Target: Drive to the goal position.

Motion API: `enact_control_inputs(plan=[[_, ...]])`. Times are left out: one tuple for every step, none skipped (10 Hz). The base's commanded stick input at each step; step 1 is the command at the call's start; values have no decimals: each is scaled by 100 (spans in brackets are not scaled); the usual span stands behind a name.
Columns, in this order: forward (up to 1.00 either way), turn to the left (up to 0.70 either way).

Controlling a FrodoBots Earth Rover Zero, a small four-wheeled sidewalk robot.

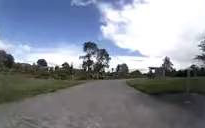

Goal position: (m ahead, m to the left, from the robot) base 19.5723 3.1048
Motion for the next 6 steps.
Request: enact_control_inputs(plan=[[85,0],[85,0],[85,12],[85,24],[85,0],[85,0]])
